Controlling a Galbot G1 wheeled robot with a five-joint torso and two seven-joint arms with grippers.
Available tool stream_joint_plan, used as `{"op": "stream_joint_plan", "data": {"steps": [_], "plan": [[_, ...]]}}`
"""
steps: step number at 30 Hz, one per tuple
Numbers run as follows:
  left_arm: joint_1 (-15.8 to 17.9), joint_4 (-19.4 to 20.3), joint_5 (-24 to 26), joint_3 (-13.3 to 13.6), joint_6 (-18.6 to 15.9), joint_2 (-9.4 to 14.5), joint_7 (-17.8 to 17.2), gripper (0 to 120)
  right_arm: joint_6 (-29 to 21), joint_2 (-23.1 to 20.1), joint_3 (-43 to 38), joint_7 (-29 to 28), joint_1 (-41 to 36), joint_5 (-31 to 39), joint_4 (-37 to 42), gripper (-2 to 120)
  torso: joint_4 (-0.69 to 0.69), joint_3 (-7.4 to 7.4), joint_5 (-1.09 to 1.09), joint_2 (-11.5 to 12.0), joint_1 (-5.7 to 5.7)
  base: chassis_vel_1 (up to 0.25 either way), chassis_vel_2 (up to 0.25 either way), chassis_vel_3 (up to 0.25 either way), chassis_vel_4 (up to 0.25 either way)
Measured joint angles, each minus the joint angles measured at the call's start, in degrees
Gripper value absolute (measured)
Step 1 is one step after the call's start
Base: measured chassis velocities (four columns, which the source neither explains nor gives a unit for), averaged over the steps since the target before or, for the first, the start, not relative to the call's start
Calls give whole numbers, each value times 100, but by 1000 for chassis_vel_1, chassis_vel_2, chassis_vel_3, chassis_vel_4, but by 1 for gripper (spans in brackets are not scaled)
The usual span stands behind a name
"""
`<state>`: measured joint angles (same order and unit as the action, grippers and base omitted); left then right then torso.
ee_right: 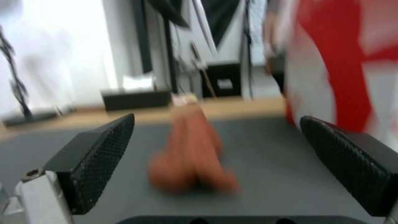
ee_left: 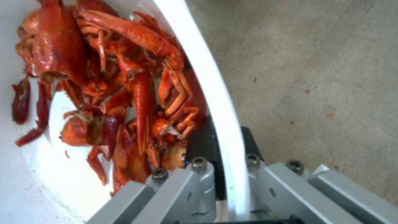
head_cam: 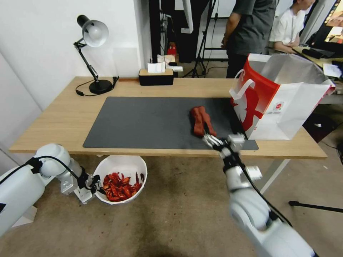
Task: Sweep shrimp from table into container with towel, then put container into takeout bag.
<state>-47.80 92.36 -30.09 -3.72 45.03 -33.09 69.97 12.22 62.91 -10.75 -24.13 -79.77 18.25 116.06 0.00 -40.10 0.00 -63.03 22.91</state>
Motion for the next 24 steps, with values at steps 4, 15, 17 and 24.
{"op": "stream_joint_plan", "data": {"steps": [4, 15, 17, 24], "plan": [[-11, 87, 3, -16, -61, 13, -13, 0, 407, 176, -76, -33, -787, -431, -229, 100, -1, 0, 0, 1, 0, 0, 0, 0, 0], [-274, 332, 6, -102, -71, 179, -18, 0, 472, 279, -109, -480, -1239, -724, -218, 100, 2, 0, 1, 1, 1, 0, 0, 0, 0], [-310, 401, 24, -110, -69, 241, -19, 0, 457, 300, -66, -479, -1229, -737, -218, 100, 0, -1, 1, 1, 1, 0, 0, 0, 0], [-617, 847, 117, -233, -11, 524, -90, 0, 403, 369, 67, -442, -1173, -831, -281, 100, 0, -1, 3, 1, 1, 0, 0, 0, 0]]}}
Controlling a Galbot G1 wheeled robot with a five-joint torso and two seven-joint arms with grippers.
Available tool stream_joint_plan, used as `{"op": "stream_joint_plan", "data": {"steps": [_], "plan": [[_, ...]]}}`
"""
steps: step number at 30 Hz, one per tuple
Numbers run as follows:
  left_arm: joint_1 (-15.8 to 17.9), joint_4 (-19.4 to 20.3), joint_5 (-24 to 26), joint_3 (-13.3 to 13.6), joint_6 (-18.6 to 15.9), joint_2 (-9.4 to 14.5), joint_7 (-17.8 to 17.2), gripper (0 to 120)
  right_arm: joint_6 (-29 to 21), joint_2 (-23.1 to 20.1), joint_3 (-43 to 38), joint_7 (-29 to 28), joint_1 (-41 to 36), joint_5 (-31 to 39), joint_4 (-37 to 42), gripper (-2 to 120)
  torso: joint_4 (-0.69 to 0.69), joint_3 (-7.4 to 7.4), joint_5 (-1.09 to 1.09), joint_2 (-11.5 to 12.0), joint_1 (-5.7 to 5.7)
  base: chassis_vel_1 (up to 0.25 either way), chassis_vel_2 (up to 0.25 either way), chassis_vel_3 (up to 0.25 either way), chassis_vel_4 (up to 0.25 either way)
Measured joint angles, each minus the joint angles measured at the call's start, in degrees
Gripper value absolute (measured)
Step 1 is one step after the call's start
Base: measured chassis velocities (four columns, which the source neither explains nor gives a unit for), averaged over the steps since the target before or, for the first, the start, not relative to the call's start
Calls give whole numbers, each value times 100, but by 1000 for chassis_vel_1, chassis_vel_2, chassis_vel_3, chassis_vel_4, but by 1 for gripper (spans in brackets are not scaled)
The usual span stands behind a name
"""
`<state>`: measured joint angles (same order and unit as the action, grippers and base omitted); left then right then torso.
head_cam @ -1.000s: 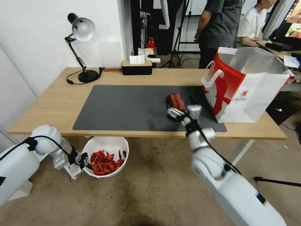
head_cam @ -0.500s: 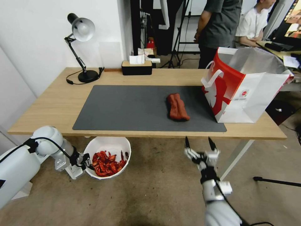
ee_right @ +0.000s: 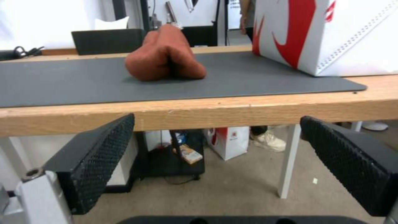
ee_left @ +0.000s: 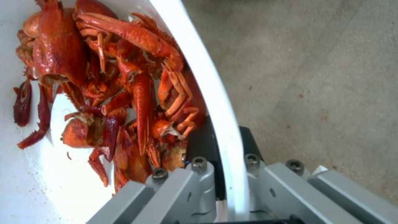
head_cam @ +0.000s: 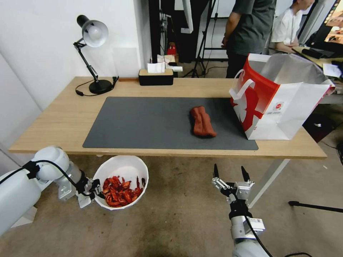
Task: Sweep shrimp from table into container with towel, then put container into takeout bag.
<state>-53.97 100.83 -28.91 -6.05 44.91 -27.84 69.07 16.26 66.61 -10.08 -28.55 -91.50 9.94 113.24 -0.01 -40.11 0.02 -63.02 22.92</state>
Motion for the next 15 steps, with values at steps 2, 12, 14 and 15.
{"op": "stream_joint_plan", "data": {"steps": [2, 12, 14, 15], "plan": [[-279, 309, 55, -121, -9, 203, -27, 0, -36, 0, 22, 12, 13, -4, -19, 100, 1, 0, -4, 0, 0, 0, 0, 0, 0], [-397, 1151, 337, -233, -238, 776, -76, 0, 20, -12, 9, 154, 52, -53, -173, 100, 0, 0, -3, 0, 0, 0, 0, 0, 0], [-317, 1265, 421, -233, -310, 871, -90, 0, 46, -7, 9, 171, 38, -58, -204, 100, 0, 0, -2, 0, 0, 0, 0, 0, 0], [-240, 1388, 510, -233, -390, 985, -137, 0, 70, -5, 9, 182, 19, -62, -227, 100, 0, 0, -1, 0, 0, 0, 0, 0, 0]]}}
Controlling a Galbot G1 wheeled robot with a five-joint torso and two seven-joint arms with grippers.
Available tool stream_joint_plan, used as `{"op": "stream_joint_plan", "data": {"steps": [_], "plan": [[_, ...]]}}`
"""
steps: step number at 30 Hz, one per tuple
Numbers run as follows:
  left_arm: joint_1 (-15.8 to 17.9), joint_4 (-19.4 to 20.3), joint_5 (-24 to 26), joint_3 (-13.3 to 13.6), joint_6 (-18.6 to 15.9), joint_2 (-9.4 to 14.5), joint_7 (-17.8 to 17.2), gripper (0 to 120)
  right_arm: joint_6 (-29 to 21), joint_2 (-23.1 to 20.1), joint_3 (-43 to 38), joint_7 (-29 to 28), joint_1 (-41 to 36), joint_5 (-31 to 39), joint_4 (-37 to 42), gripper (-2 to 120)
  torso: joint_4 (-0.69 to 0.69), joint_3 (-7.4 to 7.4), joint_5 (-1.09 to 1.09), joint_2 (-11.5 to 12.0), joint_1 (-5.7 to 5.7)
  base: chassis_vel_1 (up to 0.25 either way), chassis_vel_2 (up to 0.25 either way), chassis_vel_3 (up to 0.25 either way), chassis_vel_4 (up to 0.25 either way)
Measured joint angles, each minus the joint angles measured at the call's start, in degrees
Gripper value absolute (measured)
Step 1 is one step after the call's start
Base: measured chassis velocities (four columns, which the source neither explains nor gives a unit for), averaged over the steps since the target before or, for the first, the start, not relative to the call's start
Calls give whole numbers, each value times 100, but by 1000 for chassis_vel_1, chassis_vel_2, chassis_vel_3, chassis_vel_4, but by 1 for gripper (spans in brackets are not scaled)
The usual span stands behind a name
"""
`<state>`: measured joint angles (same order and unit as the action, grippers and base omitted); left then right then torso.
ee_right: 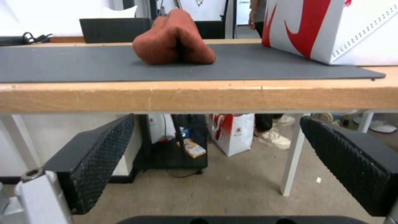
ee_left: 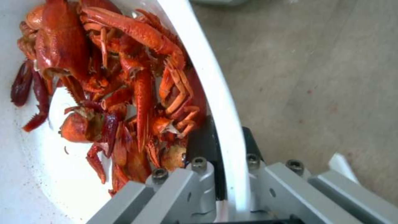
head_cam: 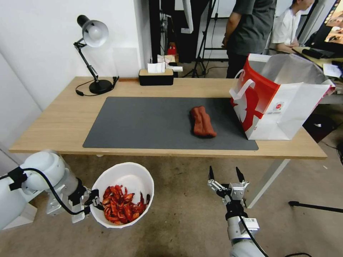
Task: Sweep shrimp from table into container with towel, then put container into takeout bag.
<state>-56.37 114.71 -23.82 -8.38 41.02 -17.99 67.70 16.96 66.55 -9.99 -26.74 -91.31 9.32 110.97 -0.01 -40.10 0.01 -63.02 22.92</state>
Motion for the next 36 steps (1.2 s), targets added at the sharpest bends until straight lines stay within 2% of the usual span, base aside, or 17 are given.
{"op": "stream_joint_plan", "data": {"steps": [1, 3, 4, 9, 11, 12, 15, 16, 19, 21, 23, 30, 32, 33, 34, 35, 36], "plan": [[0, 0, 0, 0, 0, 0, 0, 0, 0, 0, 0, 0, 0, 0, 0, 100, 0, 0, 0, 0, 0, 0, 0, 0, 0], [166, 269, 292, -46, -213, 293, -204, 0, 56, 2, -2, 30, -68, -8, -30, 100, 0, 0, -2, 0, 0, 0, 0, 0, 0], [166, 269, 292, -46, -213, 293, -204, 0, 56, 2, -2, 30, -68, -8, -30, 100, 0, 0, -2, 0, 0, 0, 0, 0, 0], [313, 444, 910, -160, -511, 541, -302, 0, 73, -9, -3, 41, -101, -21, -16, 100, 1, 0, -1, 0, 0, 0, 0, 0, 0], [566, 464, 1510, -250, -834, 763, -575, 0, 78, -16, 7, 43, -113, -71, 5, 100, 1, 0, -1, 0, 0, 0, 0, 0, 0], [566, 464, 1510, -250, -834, 763, -575, 0, 78, -16, 7, 43, -113, -71, 5, 100, 1, 0, -1, 0, 0, 0, 0, 0, 0], [893, 385, 1825, -240, -1122, 847, -890, 0, 95, 6, 60, 47, -135, -132, -4, 100, 1, 0, -1, 0, 0, 0, 0, 0, 0], [893, 385, 1825, -240, -1122, 847, -890, 0, 95, 6, 60, 47, -135, -132, -4, 100, 1, 0, -1, 0, 0, 0, 0, 0, 0], [1281, 61, 2230, -56, -1422, 763, -1281, 0, 114, 48, 128, 60, -140, -197, -41, 100, 2, 0, 0, 0, 0, 0, 0, 0, 0], [1344, 5, 2298, -19, -1449, 737, -1323, 0, 119, 60, 131, 61, -151, -213, -43, 100, 2, 0, 0, 0, 0, 0, 0, 0, 0], [1587, -325, 2654, 160, -1564, 590, -1590, 0, 131, 124, 144, 63, -207, -275, -48, 100, 0, 0, 0, 0, 0, 0, 0, 0, 0], [1809, -637, 2913, 365, -1634, 375, -1790, 0, 134, 180, 156, 65, -238, -346, -50, 100, 1, 0, 0, 0, 0, 0, 0, 0, 0], [2220, -801, 3005, 778, -1678, 204, -1846, 0, 134, 216, 158, 65, -266, -399, -48, 100, 3, 0, -1, 0, 0, 0, 0, 0, 0], [2220, -801, 3005, 778, -1678, 204, -1846, 0, 134, 216, 158, 65, -266, -399, -48, 100, 3, 0, -1, 0, 0, 0, 0, 0, 0], [2417, -847, 3005, 987, -1678, 158, -1842, 0, 134, 225, 159, 65, -277, -412, -44, 100, 2, 0, 0, 0, 0, 0, 0, 0, 0], [2723, -916, 3017, 1308, -1689, 77, -1840, 0, 134, 233, 156, 65, -297, -426, -41, 100, 1, 0, -1, 0, 0, 0, 0, 0, 0], [2723, -916, 3017, 1308, -1689, 77, -1840, 0, 134, 233, 156, 65, -297, -426, -41, 100, 1, 0, -1, 0, 0, 0, 0, 0, 0]]}}
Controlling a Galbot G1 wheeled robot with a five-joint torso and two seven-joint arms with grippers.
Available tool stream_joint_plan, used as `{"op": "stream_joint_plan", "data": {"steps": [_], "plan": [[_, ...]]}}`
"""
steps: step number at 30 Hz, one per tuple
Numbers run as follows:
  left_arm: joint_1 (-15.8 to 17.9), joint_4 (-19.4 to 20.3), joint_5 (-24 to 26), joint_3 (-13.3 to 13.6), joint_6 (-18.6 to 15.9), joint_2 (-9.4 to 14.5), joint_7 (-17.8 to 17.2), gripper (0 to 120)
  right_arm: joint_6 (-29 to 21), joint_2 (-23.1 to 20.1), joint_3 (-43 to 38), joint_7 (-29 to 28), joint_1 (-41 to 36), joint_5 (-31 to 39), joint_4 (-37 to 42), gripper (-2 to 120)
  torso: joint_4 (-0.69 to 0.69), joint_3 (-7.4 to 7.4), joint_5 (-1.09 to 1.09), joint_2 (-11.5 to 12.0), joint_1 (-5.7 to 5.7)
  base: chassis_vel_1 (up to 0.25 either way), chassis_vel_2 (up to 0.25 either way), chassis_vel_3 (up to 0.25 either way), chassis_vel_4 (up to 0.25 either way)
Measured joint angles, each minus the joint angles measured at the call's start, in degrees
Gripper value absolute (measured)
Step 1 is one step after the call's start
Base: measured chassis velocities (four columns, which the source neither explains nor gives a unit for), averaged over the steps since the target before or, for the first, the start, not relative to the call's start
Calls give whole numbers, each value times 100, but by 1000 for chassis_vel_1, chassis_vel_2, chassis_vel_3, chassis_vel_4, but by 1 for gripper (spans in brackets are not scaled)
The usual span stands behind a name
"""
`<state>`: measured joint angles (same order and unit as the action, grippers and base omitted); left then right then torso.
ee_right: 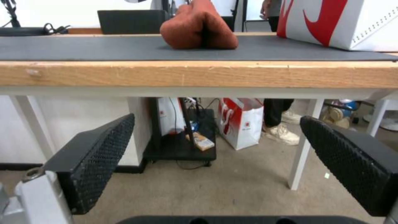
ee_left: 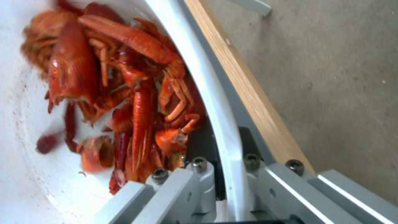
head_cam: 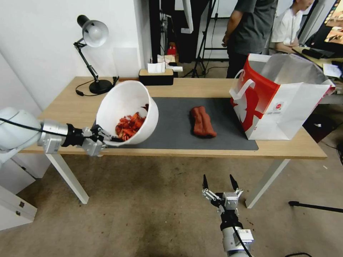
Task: Sweep shrimp from table into container with towel, then put container into takeout bag.
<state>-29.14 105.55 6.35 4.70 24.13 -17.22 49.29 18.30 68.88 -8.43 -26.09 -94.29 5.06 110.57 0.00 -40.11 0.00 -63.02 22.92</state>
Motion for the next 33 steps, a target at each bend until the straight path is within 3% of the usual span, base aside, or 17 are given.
{"op": "stream_joint_plan", "data": {"steps": [3, 4, 7, 10, 14, 16, 17, 20, 21, 24, 26, 27, 28, 29, 31, 32, 33], "plan": [[898, -374, -16, 718, -46, -424, 13, 0, 5, 38, -12, 0, -90, -66, 10, 100, -1, 0, -2, 0, 0, 0, 0, 0, 0], [898, -374, -16, 718, -46, -424, 13, 0, 5, 38, -12, 0, -90, -66, 10, 100, -1, 0, -2, 0, 0, 0, 0, 0, 0], [1420, -715, -116, 1137, -15, -741, 31, 0, 17, 58, -14, 0, -140, -119, 22, 100, -2, 0, 1, 0, 1, 0, 0, 0, 0], [2145, -1121, -113, 1792, -7, -1185, 36, 0, 23, 85, -16, 0, -176, -182, 44, 100, 0, 0, 0, 0, 0, 0, 0, 0, 0], [2622, -1389, -92, 2195, -34, -1527, 33, 0, 24, 109, -17, -1, -188, -218, 45, 100, 0, 0, -1, 0, 1, 0, 0, 0, 0], [3176, -1728, -91, 2637, -48, -1954, 32, 0, 24, 136, -23, -1, -192, -242, 38, 100, 0, -1, -2, 0, 1, 0, 0, 0, 0], [3176, -1728, -91, 2637, -48, -1954, 32, 0, 24, 136, -23, -1, -192, -242, 38, 100, 0, -1, -2, 0, 1, 0, 0, 0, 0], [3837, -2332, -73, 3117, -44, -2613, 30, 0, 22, 155, -37, -2, -168, -248, -16, 100, 1, 0, -3, 0, 1, 0, 0, 0, 0], [3837, -2332, -73, 3117, -44, -2613, 30, 0, 22, 155, -37, -2, -168, -248, -16, 100, 1, 0, -3, 0, 1, 0, 0, 0, 0], [4431, -3202, -16, 3467, -22, -3615, -29, 0, 17, 173, -38, -1, -138, -248, -88, 100, -2, -1, -3, 0, 2, 0, 0, 0, 0], [4511, -3343, -10, 3503, -13, -3785, -33, 0, 17, 178, -40, -3, -141, -248, -97, 100, -3, -1, -3, 1, 2, 0, 0, 0, 0], [4729, -3742, -4, 3579, 19, -4244, -50, 0, 21, 194, -40, -3, -160, -256, -115, 100, -6, -1, -4, 1, 2, 0, 0, 0, 0], [4836, -3992, -4, 3594, 44, -4468, -62, 0, 25, 202, -39, -2, -177, -268, -122, 100, -5, -1, -5, 1, 1, 0, 0, 0, 0], [4836, -3992, -4, 3594, 44, -4468, -62, 0, 25, 202, -39, -2, -177, -268, -122, 100, -5, -1, -5, 1, 1, 0, 0, 0, 0], [5054, -4613, -5, 3597, 134, -5065, -74, 0, 34, 217, -33, 0, -192, -300, -134, 100, 3, 0, -1, 1, 1, 0, 0, 0, 0], [5054, -4613, -5, 3597, 134, -5065, -74, 0, 34, 217, -33, 0, -192, -300, -134, 100, 3, 0, -1, 1, 1, 0, 0, 0, 0], [5143, -5004, -8, 3577, 185, -5371, -78, 0, 36, 219, -29, 1, -192, -317, -136, 100, 0, 0, -2, 0, 1, 0, 0, 0, 0]]}}
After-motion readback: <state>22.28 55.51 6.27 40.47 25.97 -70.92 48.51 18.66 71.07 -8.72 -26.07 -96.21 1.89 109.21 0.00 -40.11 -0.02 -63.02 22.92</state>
